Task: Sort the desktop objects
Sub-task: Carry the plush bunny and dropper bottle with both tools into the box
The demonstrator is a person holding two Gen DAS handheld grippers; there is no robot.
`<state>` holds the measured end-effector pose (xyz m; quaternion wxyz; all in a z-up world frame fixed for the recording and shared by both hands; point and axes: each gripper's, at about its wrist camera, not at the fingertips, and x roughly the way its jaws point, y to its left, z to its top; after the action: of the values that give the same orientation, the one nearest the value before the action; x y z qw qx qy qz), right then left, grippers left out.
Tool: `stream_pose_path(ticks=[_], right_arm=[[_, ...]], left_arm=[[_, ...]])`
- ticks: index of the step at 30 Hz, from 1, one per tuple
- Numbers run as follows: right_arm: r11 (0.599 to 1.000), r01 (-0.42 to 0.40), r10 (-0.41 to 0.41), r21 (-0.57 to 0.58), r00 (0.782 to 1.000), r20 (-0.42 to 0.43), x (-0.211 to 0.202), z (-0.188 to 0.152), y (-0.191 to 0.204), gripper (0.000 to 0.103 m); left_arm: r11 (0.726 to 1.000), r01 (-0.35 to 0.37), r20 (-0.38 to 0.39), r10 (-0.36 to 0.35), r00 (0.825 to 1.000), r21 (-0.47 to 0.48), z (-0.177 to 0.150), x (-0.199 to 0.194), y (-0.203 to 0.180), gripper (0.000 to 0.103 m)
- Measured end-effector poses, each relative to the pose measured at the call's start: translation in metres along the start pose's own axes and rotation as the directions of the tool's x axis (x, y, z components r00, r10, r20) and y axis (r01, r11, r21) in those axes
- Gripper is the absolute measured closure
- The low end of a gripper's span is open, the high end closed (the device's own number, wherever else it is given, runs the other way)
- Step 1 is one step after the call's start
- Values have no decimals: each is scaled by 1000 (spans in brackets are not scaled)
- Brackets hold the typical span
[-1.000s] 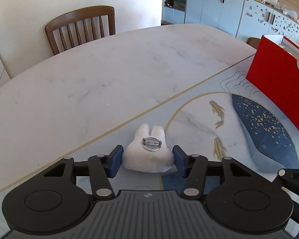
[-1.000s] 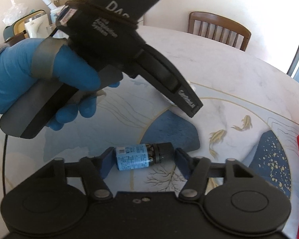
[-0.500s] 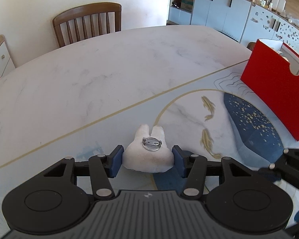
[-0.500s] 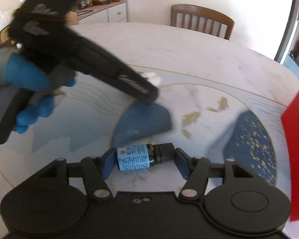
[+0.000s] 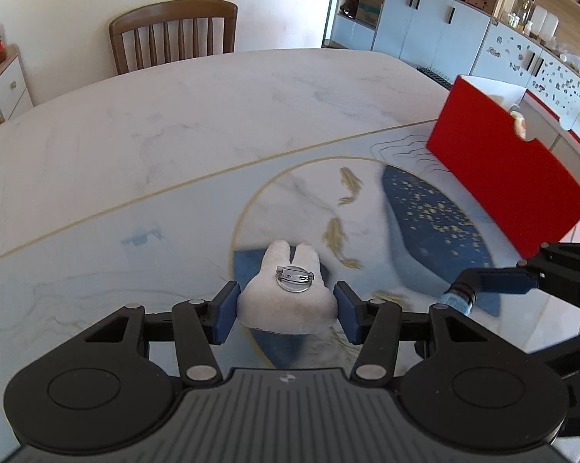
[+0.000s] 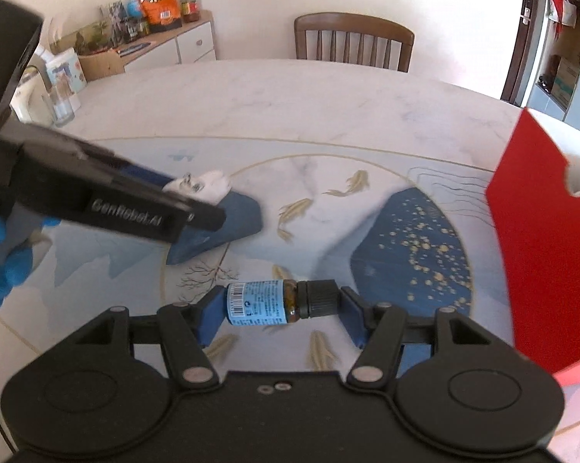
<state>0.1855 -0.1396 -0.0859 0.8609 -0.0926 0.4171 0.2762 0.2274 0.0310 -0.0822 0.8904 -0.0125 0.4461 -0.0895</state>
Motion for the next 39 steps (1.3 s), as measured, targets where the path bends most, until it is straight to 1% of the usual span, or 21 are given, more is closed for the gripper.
stream_pose_path(ticks=[9, 18, 21, 29, 39], right_arm=[[999, -32, 31, 21, 999, 28, -40, -4, -25, 41], [998, -64, 62, 28, 996, 63, -82, -4, -57, 41], [996, -75, 72, 45, 995, 71, -93, -3, -70, 41], [994, -85, 78, 67, 991, 108, -119, -2, -103, 41], [993, -50, 34, 103, 988, 152, -143, -6, -153, 41]], left_arm=[[999, 16, 24, -15, 1000, -52, -3, -27, -31, 51], [997, 35, 56, -31, 998, -70, 3, -53, -72, 51], [996, 45, 67, -40, 997, -73, 6, -60, -87, 51], [995, 64, 97, -56, 994, -76, 17, -69, -120, 51], [995, 94, 127, -89, 988, -31, 39, -63, -170, 51]])
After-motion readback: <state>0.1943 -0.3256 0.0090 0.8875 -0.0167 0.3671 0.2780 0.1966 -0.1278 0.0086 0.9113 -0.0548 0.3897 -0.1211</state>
